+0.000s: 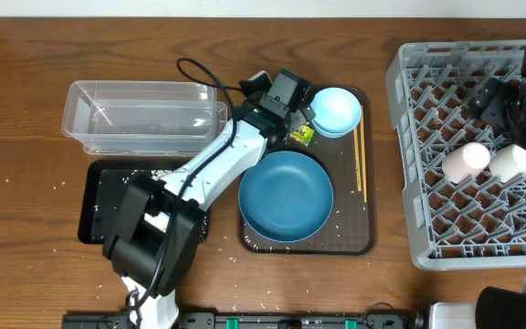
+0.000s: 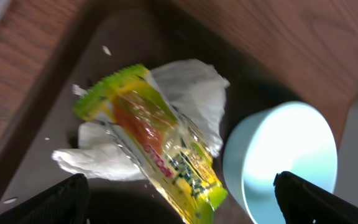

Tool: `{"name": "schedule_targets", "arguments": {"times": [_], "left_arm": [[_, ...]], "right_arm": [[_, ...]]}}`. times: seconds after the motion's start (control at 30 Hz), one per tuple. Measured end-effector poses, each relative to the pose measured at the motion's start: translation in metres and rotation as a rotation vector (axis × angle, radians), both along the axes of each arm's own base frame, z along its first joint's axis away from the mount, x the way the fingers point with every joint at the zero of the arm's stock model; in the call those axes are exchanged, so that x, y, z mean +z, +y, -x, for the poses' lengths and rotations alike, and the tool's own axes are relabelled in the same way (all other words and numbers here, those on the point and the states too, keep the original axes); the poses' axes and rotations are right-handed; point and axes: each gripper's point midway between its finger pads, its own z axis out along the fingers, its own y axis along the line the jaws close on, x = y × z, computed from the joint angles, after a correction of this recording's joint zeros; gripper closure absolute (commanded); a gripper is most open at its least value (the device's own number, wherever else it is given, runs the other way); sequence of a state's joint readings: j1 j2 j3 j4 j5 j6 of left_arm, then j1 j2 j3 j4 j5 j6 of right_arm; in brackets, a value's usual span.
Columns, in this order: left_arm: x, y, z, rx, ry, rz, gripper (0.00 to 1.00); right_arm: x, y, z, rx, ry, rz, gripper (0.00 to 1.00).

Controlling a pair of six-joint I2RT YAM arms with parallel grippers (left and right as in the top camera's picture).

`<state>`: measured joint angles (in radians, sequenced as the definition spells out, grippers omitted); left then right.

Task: Sort waste into correct bins and load items into the dishwasher rack
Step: 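Reach the left gripper to the snack wrapper and grasp it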

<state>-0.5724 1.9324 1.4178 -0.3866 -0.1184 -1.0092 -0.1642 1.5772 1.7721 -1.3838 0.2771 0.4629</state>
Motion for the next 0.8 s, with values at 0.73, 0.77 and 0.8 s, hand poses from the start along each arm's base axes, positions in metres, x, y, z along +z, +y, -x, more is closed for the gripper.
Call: {"name": "schedule_targets", "arguments": {"times": [0.73,0.77,0.8], "left_arm": [[-0.040,0.007,-0.003,0.123,0.053,-0.003,0.08],[-0.039,0.006,-0.004,0.124,0.047,0.002,0.09],[-0.039,0.006,-0.004,0.124,0.046,0.003,0.10]], "right_arm": [[0.000,0.000,0.000,0.000,0.000,0.000,0.01],[0.000,0.000,0.000,0.000,0.000,0.000,0.01],[0.000,0.000,0.000,0.000,0.000,0.000,0.01]]}}
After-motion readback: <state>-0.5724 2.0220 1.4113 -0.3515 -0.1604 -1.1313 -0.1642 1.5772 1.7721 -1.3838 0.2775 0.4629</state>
